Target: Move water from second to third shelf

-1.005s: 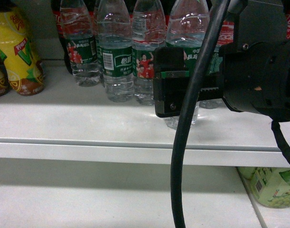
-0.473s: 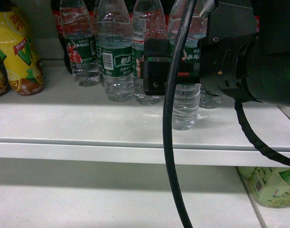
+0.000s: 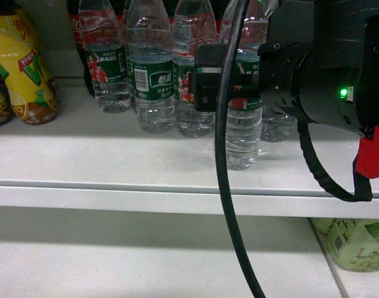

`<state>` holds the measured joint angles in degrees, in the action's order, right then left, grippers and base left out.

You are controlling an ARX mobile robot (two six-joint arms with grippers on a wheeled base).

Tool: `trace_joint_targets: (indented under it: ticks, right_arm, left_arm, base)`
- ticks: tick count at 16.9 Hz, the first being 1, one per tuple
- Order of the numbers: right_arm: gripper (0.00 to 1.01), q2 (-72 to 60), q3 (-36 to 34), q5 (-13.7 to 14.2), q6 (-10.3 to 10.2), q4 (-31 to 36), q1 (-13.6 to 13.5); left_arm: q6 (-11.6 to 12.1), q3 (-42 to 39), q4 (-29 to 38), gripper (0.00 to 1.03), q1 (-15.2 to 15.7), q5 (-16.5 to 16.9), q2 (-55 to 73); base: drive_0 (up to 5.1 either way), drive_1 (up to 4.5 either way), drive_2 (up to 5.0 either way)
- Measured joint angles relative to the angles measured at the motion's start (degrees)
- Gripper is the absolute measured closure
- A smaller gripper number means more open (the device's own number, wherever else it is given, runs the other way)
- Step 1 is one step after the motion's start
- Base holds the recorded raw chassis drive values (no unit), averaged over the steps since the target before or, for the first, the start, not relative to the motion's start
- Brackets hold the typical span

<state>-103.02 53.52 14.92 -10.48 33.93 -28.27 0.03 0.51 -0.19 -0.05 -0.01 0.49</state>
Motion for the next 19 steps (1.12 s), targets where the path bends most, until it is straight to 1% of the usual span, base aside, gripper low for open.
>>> trace_joint_targets:
  ticks: [3, 4, 5, 6, 8, 11, 13, 15, 17, 19]
  right_arm:
    - [0.35, 0.0, 0.0, -0.1, 0.0, -0.9, -1.2]
    - [0.44, 0.2, -0.3, -0.1, 0.0, -0.9, -1.4]
    - [0.52, 1.2, -0.9, -0.4, 0.0, -1.5, -1.7]
    - [0.57, 2.5, -2.1, -0.9, -0.2, -2.0, -2.0]
    - [0.6, 5.7, -5.3, -2.3, -0.3, -2.2, -2.9]
    - [0.6, 12.4, -12.0, -4.9, -0.5, -2.7, -2.6]
    - [0.61, 17.4, -16.6, -6.1, -0.5, -3.5, -1.1]
    - [0.61, 24.2, -21.9, -7.0, -0.5, -5.1, 1.2]
    - [0.61, 31.9, -26.8, -6.9, -0.4, -6.7, 3.3]
    - [0.61, 41.3, -31.8, -5.8, 0.3, -8.8, 4.4]
  left_arm:
    - [0.0, 0.0, 0.0, 0.05, 0.0, 0.0, 0.0]
    - [0.0, 0.0, 0.0, 0.05, 0.0, 0.0, 0.0]
    - [0.0, 0.0, 0.0, 0.05, 0.0, 0.0, 0.0]
    - [0.0, 0.0, 0.0, 0.05, 0.0, 0.0, 0.0]
    - [0.0, 0.0, 0.0, 0.05, 0.0, 0.0, 0.0]
    - [0.0, 0.0, 0.0, 0.05, 0.0, 0.0, 0.0]
    - [0.0, 0.0, 0.0, 0.05, 0.0, 0.0, 0.0]
    - [0.0, 0.0, 0.0, 0.05, 0.0, 0.0, 0.0]
    - [0.0, 0.0, 0.0, 0.05, 0.0, 0.0, 0.0]
    - [0.0, 0.0, 0.0, 0.05, 0.0, 0.0, 0.0]
  base:
    - [0.0, 0.0, 0.0]
    - [0.0, 0.0, 0.0]
    - [0.0, 0.0, 0.0]
    - [0.0, 0.0, 0.0]
    - [0.0, 0.0, 0.0]
    - [0.0, 0.0, 0.0]
    - [0.0, 0.0, 0.0]
    - [0.0, 0.0, 0.0]
    - [0.0, 0.0, 0.0]
    - [0.0, 0.0, 0.0]
